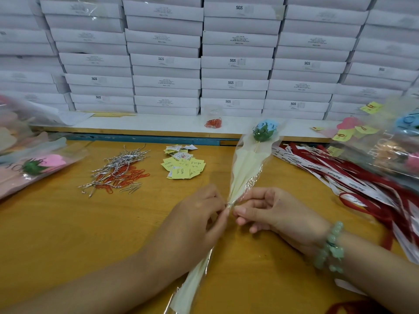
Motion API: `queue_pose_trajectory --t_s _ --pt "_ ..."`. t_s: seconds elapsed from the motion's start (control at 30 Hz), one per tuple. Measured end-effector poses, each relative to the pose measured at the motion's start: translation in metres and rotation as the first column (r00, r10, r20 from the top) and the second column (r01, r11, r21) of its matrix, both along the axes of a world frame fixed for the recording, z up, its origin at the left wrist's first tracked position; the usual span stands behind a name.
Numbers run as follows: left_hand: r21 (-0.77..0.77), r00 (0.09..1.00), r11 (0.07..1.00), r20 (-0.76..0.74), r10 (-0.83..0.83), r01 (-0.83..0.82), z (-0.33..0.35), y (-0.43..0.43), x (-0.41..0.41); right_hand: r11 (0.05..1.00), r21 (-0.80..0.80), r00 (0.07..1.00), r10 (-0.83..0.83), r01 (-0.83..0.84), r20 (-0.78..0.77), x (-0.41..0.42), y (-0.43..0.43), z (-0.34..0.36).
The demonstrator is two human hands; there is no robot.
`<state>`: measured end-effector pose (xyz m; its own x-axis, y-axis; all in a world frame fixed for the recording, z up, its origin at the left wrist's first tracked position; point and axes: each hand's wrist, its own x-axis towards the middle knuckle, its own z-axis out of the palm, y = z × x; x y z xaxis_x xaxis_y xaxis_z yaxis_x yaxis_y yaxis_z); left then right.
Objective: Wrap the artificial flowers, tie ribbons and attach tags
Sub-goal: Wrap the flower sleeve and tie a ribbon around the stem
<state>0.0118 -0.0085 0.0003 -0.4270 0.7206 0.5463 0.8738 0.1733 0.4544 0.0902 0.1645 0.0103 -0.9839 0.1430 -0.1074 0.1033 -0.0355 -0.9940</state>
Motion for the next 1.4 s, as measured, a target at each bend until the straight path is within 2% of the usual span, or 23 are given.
queue_pose_trajectory --t_s 0.23,0.43,0.6,0.9,1.13,1.4 --pt "0.076 0.998 0.996 0.051 -0.041 0.037 -0.003 0.001 -0.001 0.995 0.091 0.999 0.046 -0.046 -0.005 0.0 -0.001 0.001" --pt "0.109 0.994 0.994 0.105 -0.04 0.029 -0.003 0.001 -0.003 0.984 0.167 0.993 -0.037 0.056 -0.115 0.001 -0.011 -0.007" --pt "0.107 0.995 0.994 0.096 -0.039 0.029 -0.003 0.001 -0.003 0.976 0.2 0.989 -0.06 0.087 -0.134 0.003 -0.013 -0.006" --pt "0.076 0.998 0.997 0.061 -0.007 0.003 -0.003 0.0 -0.004 0.998 0.057 0.993 -0.031 0.037 -0.112 0.005 -0.012 -0.001" --pt "0.04 0.998 0.998 0.026 0.055 -0.056 -0.001 -0.001 -0.003 0.993 0.108 0.996 -0.032 0.042 -0.089 0.006 -0.011 -0.002" --pt "0.061 1.0 0.998 0.001 0.019 -0.019 0.002 -0.002 -0.001 0.992 0.108 0.996 -0.055 0.062 -0.064 0.005 -0.011 0.0"
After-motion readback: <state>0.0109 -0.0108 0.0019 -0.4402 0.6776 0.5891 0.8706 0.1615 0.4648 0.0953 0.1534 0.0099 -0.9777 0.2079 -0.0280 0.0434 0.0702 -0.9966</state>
